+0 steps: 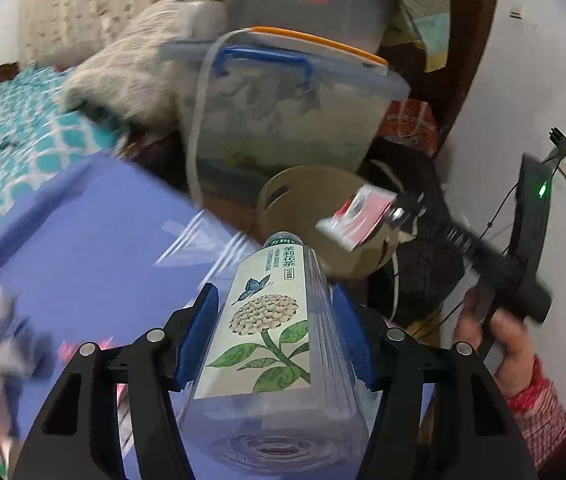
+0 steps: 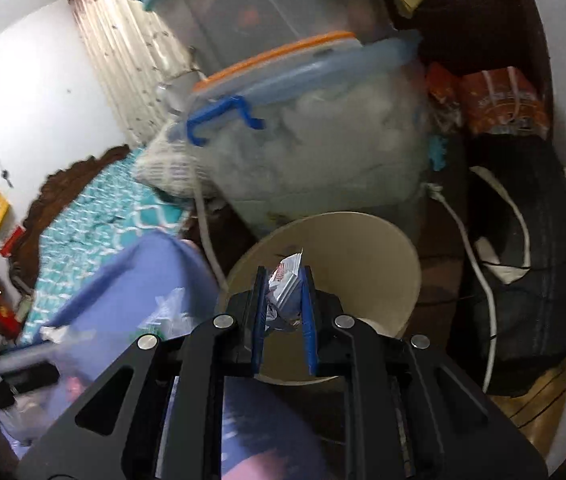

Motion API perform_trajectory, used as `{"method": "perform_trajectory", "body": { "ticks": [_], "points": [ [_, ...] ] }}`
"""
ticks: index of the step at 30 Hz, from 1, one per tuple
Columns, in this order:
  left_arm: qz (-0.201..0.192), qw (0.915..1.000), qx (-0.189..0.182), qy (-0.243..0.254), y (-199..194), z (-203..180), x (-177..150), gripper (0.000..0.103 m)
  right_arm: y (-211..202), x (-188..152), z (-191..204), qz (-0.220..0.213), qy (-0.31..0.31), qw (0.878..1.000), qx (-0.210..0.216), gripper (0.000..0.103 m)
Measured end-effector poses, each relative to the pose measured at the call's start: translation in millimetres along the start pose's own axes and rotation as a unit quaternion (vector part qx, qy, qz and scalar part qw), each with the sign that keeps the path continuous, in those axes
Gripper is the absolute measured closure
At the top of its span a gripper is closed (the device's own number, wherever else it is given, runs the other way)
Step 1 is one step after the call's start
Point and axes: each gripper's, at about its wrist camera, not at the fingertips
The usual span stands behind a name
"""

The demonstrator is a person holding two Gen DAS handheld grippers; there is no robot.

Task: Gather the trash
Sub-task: 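Carry bottle and wrapper over the beige bin and open both tools, then move both open tools back to the trash pile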

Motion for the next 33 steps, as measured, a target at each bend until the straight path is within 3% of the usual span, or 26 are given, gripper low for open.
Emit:
{"method": "perform_trajectory", "body": {
  "ticks": [3,4,5,6,7,8,14,19,22,26,29,33],
  "points": [
    [0.011,0.9998,-0.003,0.017,33.8,-22.1,27.0,0.045,13.9,-2.4,-9.7,0.015,-0.009,1.0,-0.013,0.081],
    [0.021,0.9996,0.0,0.02,45.1,-27.2,32.7,0.043,15.7,-2.6,-12.0,0.019,-0.006,1.0,-0.011,0.073],
    [0.032,0.9992,0.009,0.022,55.0,-30.8,36.3,0.038,15.8,-3.5,-15.4,0.02,0.001,1.0,-0.008,0.064],
    [0.041,0.9987,0.021,0.02,62.7,-32.6,38.6,0.032,11.8,-4.7,-18.3,0.009,0.006,1.0,-0.007,0.034],
    [0.042,0.9987,0.022,0.017,65.9,-33.3,39.5,0.032,6.1,-5.6,-19.7,-0.009,0.008,1.0,-0.007,0.021],
    [0.04,0.9988,0.026,0.013,65.2,-33.0,39.1,0.032,-2.2,-7.1,-21.2,-0.034,0.009,0.999,-0.013,0.022],
    [-0.007,0.9994,0.03,-0.014,12.9,-10.4,10.7,0.031,-22.8,-8.9,-13.2,-0.05,0.023,0.998,0.005,0.037],
    [-0.034,0.9969,0.025,-0.066,-31.2,27.1,-24.0,0.032,-29.0,-16.0,19.6,-0.049,0.032,0.997,0.056,0.045],
    [-0.032,0.9949,0.028,-0.092,-47.9,48.9,-40.2,0.033,-27.8,-24.0,37.3,-0.042,0.028,0.997,0.062,0.051],
    [-0.051,0.9912,0.029,-0.119,-82.4,76.3,-67.4,0.032,-37.1,-33.2,53.9,-0.035,0.042,0.994,0.09,0.051],
    [-0.064,0.988,0.057,-0.128,-112.6,96.0,-100.2,0.031,-43.1,-40.5,77.6,-0.03,0.021,0.993,0.109,0.052],
    [-0.05,0.9792,0.095,-0.172,-144.2,137.0,-160.1,0.032,-31.5,-55.0,118.9,0.009,-0.011,0.989,0.146,0.061]
  ]
}}
Point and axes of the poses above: each gripper's, at about its wrist camera, not at the fingertips, and y roughly the way its jaws point, z to its left, x to its top, and after that the axes turned 6 degrees about x, right-handed
